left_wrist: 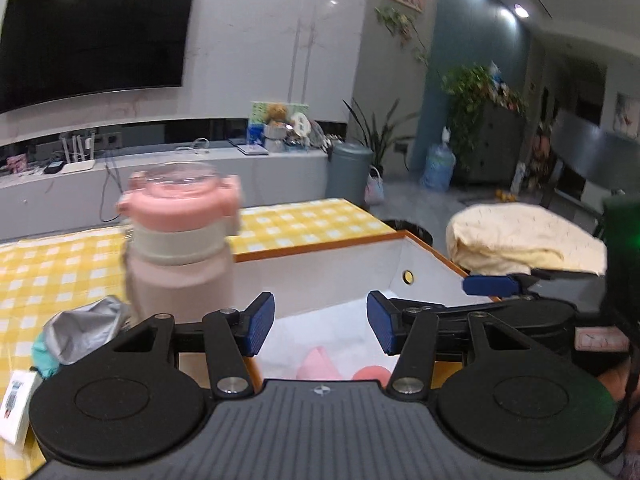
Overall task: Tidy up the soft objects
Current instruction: 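Open both tools to drop the pink cloth and sponge into the box, then move both tools back to the pile of soft items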
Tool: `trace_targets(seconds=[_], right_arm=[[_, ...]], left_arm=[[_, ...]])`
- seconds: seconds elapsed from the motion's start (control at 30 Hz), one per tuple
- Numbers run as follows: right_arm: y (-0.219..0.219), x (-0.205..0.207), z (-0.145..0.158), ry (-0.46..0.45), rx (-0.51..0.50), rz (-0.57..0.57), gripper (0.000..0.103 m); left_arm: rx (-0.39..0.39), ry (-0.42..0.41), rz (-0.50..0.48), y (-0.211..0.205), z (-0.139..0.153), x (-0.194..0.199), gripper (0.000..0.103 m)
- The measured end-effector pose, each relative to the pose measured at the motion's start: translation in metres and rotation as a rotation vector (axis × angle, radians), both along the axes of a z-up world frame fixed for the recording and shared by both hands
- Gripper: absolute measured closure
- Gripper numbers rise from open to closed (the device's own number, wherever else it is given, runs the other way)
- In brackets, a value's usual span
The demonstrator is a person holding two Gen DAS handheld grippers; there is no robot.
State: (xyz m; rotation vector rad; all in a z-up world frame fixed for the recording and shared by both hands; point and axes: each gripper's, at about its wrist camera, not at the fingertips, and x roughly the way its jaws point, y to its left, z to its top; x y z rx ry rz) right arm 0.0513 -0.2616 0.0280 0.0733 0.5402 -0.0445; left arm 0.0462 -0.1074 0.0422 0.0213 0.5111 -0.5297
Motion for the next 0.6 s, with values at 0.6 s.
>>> trace_targets(seconds=[0.6], right_arm=[[0.112,-0.02,-0.017,-0.086,-0.112,0.184,0.009]], left_arm=[[0.001,-0.029,0.204,0.094,-0.03,-0.003,0.042]])
